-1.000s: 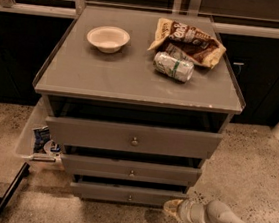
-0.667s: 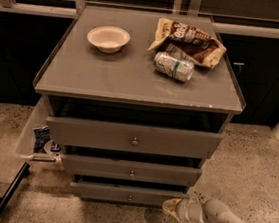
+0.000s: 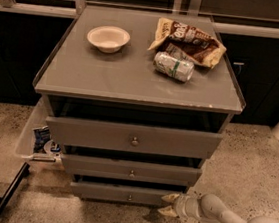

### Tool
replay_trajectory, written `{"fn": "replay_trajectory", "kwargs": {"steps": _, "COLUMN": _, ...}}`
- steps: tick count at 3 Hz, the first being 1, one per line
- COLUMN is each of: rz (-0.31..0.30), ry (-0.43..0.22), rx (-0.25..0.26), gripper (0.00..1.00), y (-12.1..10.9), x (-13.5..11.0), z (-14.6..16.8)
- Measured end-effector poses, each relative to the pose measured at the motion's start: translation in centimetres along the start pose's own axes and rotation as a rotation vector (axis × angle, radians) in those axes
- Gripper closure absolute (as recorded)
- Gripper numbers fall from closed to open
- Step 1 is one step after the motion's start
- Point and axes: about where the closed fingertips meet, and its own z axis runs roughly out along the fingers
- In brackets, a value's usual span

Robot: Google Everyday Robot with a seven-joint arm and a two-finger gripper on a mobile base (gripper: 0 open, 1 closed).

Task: Close bottom drawer

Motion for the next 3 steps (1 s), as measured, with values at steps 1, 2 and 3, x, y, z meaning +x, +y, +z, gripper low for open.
{"fn": "replay_trajectory", "kwargs": {"steps": 1, "rz": 0.0, "ry": 0.0, "rx": 0.0, "gripper": 0.0, "y": 0.0, "x": 0.0, "z": 0.0}}
{"fn": "replay_trajectory", "kwargs": {"steps": 2, "rz": 0.0, "ry": 0.0, "rx": 0.0, "gripper": 0.0, "y": 1.0, "x": 0.0, "z": -0.2}}
{"fn": "replay_trajectory", "kwargs": {"steps": 3, "rz": 0.0, "ry": 0.0, "rx": 0.0, "gripper": 0.0, "y": 1.0, "x": 0.0, "z": -0.2}}
